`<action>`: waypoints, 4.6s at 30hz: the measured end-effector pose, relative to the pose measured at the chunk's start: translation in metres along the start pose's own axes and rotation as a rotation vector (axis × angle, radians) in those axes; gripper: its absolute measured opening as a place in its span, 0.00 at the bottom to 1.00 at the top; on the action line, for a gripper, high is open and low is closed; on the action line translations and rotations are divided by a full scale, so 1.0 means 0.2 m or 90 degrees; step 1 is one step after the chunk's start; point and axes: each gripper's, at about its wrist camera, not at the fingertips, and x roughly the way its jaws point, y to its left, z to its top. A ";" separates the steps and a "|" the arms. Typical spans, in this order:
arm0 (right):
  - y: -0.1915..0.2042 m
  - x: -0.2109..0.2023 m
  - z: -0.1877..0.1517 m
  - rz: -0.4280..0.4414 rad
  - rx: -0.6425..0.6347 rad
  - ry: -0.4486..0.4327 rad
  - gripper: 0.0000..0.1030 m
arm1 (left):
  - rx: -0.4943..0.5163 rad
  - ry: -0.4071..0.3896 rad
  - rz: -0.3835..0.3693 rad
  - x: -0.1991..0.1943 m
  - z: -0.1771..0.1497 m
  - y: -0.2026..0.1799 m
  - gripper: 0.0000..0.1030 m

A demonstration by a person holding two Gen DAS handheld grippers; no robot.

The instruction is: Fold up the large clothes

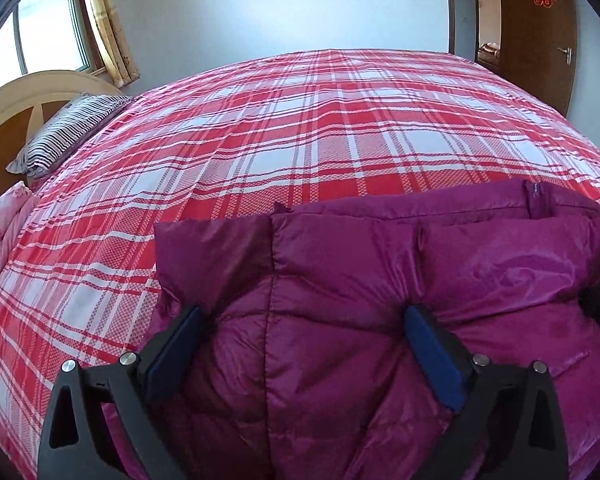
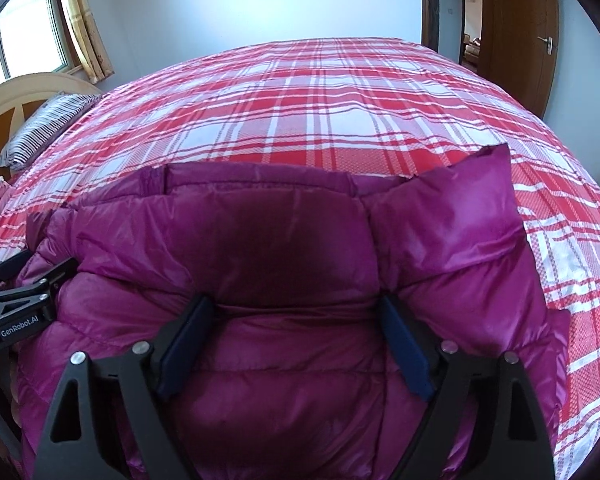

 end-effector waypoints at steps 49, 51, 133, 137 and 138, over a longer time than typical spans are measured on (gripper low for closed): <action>0.10 0.05 0.00 -0.099 -0.055 0.011 0.89 | 0.009 0.008 0.011 0.02 -0.01 -0.01 0.99; 0.10 0.03 0.01 -0.101 -0.053 0.013 0.88 | 0.009 0.006 0.013 0.02 -0.01 -0.01 0.99; 0.42 -0.25 -0.35 -0.061 -0.117 -0.043 0.86 | -0.156 0.120 -0.468 -0.30 -0.42 0.70 0.19; 0.38 -0.26 -0.36 -0.042 -0.100 -0.049 0.88 | -0.174 0.085 -0.469 -0.45 -0.34 0.69 0.16; 0.37 -0.26 -0.36 -0.039 -0.096 -0.049 0.88 | -0.183 0.076 -0.475 -0.48 -0.31 0.69 0.15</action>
